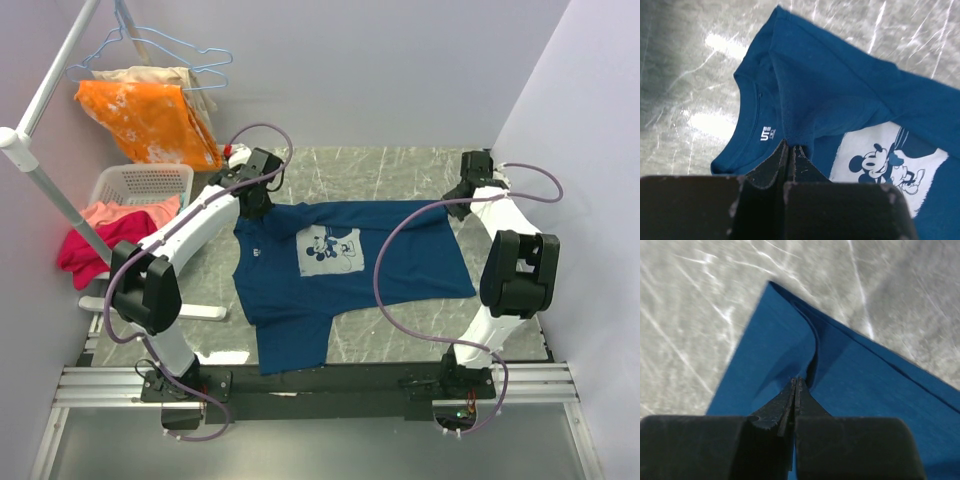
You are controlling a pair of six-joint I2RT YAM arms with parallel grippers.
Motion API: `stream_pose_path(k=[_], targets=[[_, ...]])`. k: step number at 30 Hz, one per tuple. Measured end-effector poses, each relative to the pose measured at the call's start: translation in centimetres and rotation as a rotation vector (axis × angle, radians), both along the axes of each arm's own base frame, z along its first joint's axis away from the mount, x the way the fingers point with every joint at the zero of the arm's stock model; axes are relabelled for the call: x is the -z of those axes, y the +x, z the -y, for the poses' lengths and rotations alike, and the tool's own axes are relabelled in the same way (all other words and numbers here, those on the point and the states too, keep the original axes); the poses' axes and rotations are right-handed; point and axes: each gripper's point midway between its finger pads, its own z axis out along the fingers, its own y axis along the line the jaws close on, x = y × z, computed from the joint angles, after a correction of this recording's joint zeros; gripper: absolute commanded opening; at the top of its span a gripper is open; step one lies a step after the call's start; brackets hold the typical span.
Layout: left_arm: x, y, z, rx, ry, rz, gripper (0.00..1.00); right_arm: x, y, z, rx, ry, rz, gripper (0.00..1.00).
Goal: Fold and stack the t-shirts
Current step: Fold the tshirt
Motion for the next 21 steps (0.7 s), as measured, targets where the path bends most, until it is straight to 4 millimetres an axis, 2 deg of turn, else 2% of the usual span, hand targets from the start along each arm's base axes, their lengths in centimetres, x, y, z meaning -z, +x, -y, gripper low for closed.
stream_pose_path(k=[4,12,21], targets=[[0.6,-0.4,0.0,-0.008,0.005,-0.013,0.01,1.0,-0.9,-0.1,0.001,0.004,-0.036,0.00],[1.8,-1.6,-0.7,-0.042,0.008,-0.037,0.01,1.2,-1.2,0.1,0.025,0.005,-0.047,0.00],[0.1,-2.8,-1.4,-0.061,-0.023,-0.004,0.01,1.5,-2.0,1.1,0.085,-0.025,-0.072,0.00]])
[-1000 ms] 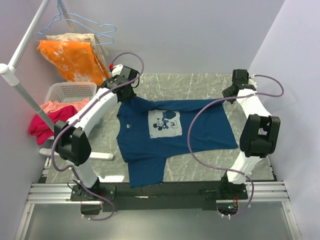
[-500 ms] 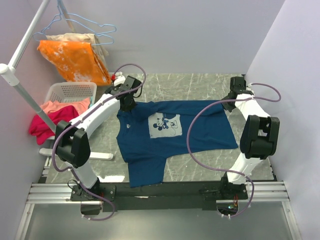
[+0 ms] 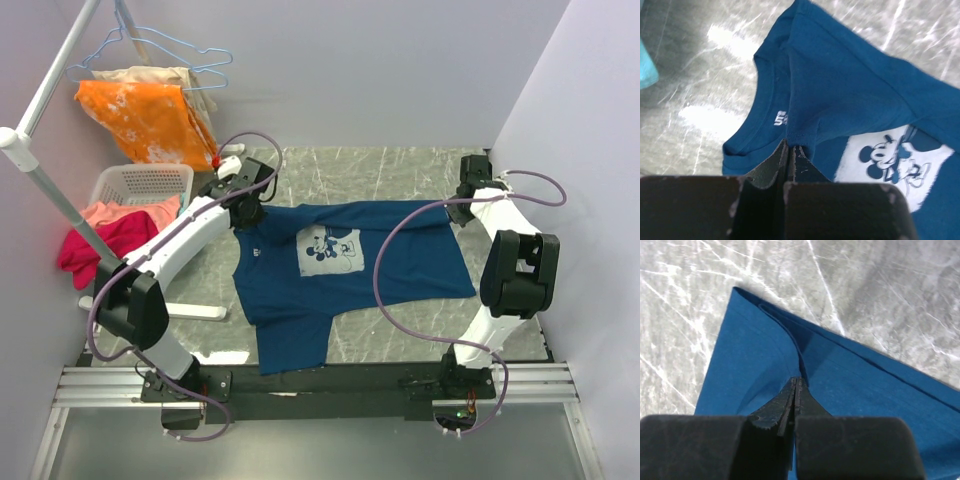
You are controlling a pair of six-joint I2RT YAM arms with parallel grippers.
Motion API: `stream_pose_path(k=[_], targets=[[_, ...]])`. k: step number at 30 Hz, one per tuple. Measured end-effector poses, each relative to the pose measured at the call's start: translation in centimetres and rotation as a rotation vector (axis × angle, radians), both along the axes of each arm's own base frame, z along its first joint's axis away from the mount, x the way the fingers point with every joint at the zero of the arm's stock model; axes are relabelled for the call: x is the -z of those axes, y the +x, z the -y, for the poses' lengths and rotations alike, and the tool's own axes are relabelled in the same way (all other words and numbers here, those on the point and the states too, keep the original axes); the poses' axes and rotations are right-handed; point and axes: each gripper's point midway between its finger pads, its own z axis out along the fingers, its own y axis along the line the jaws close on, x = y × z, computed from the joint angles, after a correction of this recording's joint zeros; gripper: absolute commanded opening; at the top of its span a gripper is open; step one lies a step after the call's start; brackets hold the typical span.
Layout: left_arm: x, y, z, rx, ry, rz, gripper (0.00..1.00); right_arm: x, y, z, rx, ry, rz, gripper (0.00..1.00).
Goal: Fold and stack the t-shirts
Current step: Fold the tshirt
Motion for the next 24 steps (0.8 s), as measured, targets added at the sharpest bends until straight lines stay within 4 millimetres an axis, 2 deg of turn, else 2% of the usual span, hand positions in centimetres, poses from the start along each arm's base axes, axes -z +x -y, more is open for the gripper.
stream_pose_path(k=[3,4,5,6,9,11,14,17,19,21,24], targets=[[1.0,-0.8,-0.4,-0.006,0.008,-0.025,0.01,0.3,-0.4,0.0,0.013,0.006,-0.017,0.00],[1.4,-1.0,-0.5,-0.007,0.013,-0.036,0.01,0.4,-0.5,0.0,0.016,0.008,-0.025,0.03],[2.0,-1.3,-0.6,-0.009,0.019,-0.052,0.01,0.7,-0.7,-0.1,0.018,0.011,-0.037,0.08],[2.6,-1.7,-0.8,-0.011,0.025,-0.067,0.01,1.1,-0.9,-0.1,0.022,0.015,-0.053,0.25],[3.9,-2.3,-1.0,-0.015,0.035,-0.105,0.02,2.9,-1.6,-0.2,0.035,0.029,-0.115,0.44],[4.9,-2.4,-1.0,-0.018,0.043,-0.133,0.02,4.1,-2.2,-0.3,0.042,0.035,-0.156,0.50],[6.2,-2.7,-0.8,-0.016,0.048,-0.169,0.01,4.6,-2.8,-0.3,0.041,0.030,-0.180,0.54],[7.4,-3.0,-0.8,-0.013,0.054,-0.201,0.01,4.0,-2.7,-0.4,0.029,-0.002,-0.168,0.54],[7.9,-2.9,-0.7,-0.011,0.055,-0.213,0.01,2.9,-2.3,-1.1,-0.011,-0.038,-0.141,0.56],[8.3,-2.9,-0.5,-0.009,0.055,-0.221,0.01,1.4,-1.5,-2.6,-0.073,-0.065,-0.092,0.56],[8.7,-2.8,-0.4,-0.006,0.052,-0.228,0.01,-1.6,0.1,-7.2,-0.229,-0.089,0.020,0.52]])
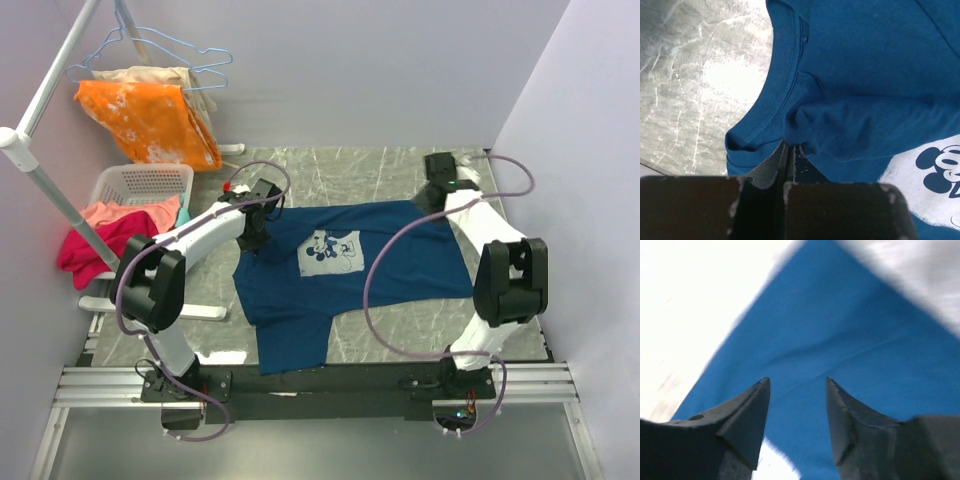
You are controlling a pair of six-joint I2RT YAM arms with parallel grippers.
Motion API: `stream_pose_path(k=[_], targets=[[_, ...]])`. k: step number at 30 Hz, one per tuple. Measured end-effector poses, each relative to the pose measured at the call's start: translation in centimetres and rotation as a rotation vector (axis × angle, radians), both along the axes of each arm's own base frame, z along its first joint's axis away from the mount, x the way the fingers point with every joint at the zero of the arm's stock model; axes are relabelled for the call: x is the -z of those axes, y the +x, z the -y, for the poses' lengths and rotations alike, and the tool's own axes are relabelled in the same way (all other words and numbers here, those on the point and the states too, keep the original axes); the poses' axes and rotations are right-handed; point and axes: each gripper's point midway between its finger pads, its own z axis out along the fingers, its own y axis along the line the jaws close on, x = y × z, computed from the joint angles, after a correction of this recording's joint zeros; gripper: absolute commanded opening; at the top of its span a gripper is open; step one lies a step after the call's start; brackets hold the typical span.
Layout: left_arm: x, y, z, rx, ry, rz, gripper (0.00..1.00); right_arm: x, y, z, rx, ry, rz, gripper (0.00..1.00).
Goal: Fold and stack the t-shirts
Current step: Fold the tshirt
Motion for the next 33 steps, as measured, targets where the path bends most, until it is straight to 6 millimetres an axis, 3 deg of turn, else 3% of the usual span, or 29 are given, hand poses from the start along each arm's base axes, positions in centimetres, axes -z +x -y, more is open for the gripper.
stream_pose_path(k=[3,5,14,19,25,33], targets=[[-0.3,0.3,0.2,0.004,-0.006,0.009,0.01,-2.0,0.9,-5.8,-0.166,0.045,0.079,0.47],[-1.0,0.8,0.5,0.006,-0.016,0.027,0.01,-2.3,1.2,-9.3,-0.263,0.096,0.107,0.45],[-5.4,4.1,2.3,0.025,-0.078,0.150,0.01,0.3,0.0,-21.8,-0.598,0.353,0.093,0.39],[-6.6,4.9,3.0,0.046,-0.101,0.178,0.01,-0.1,-1.1,-27.9,-0.756,0.535,0.123,0.36],[-8.0,6.7,4.0,0.067,-0.122,0.235,0.01,-0.4,-1.9,-31.6,-0.866,0.674,0.144,0.34],[-5.8,8.6,4.7,0.075,-0.091,0.214,0.01,1.4,-3.3,-34.5,-0.946,0.714,0.075,0.33]])
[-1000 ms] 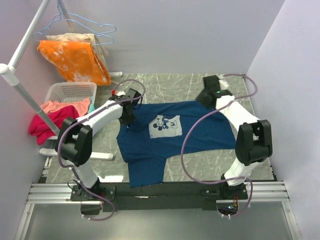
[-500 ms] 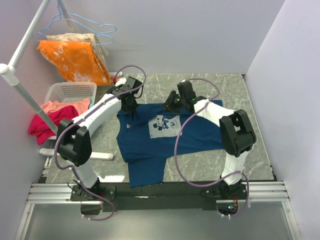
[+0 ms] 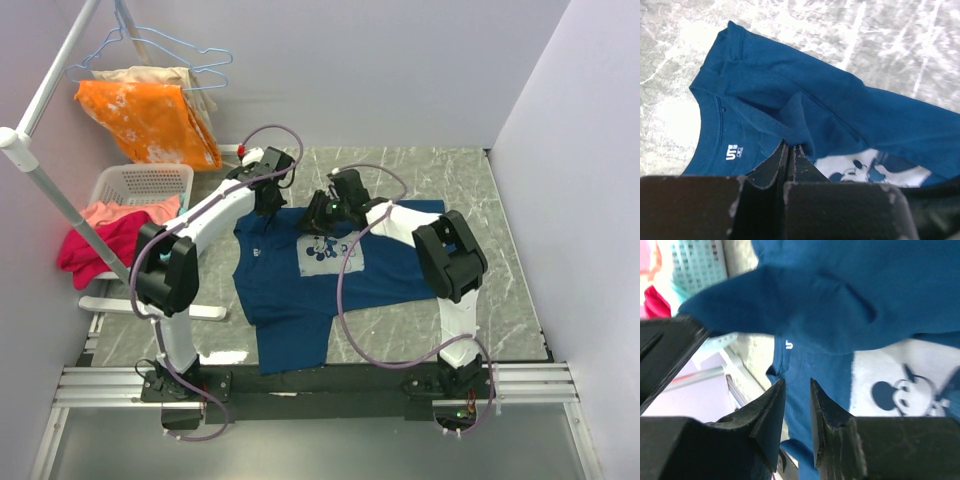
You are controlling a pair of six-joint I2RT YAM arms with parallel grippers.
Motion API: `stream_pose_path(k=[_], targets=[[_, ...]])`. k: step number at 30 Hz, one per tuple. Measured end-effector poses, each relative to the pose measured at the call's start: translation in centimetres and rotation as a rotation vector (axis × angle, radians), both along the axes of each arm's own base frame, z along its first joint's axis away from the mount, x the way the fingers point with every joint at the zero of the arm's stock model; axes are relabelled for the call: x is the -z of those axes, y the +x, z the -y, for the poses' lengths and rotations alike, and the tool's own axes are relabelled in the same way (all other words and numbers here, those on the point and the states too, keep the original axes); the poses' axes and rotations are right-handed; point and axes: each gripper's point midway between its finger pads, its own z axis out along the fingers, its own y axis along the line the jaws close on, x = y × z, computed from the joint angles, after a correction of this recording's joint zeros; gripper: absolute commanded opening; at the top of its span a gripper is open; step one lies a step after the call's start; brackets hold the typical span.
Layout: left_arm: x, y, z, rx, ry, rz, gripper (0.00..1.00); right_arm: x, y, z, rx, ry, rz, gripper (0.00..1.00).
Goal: Fold and stack the t-shirts
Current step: Fold the tshirt
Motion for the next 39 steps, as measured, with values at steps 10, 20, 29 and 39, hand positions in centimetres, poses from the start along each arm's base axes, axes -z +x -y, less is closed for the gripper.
stream_pose_path(k=[10,20,29,39], targets=[[2.2,1.4,-1.0,-0.045,0.065,-0.007,0.01,0.1,-1.8,-3.1,-0.111,-0.022,0.010,0.33],[3.8,2.9,-2.6,-0.100,0.097,-0.022,0.01,2.8,-1.4,-4.5,-0.135,-0.162,0.022,0.36],[4.7,3.2,-4.3,-0.162,0.089,-0.047,0.01,5.0,-1.6,-4.3,-0.133,-0.249,-0.003,0.42],[6.3,2.5,-5.3,-0.200,0.041,-0.098,0.01,4.2,-0.2,-5.3,-0.119,-0.251,0.025,0.41]])
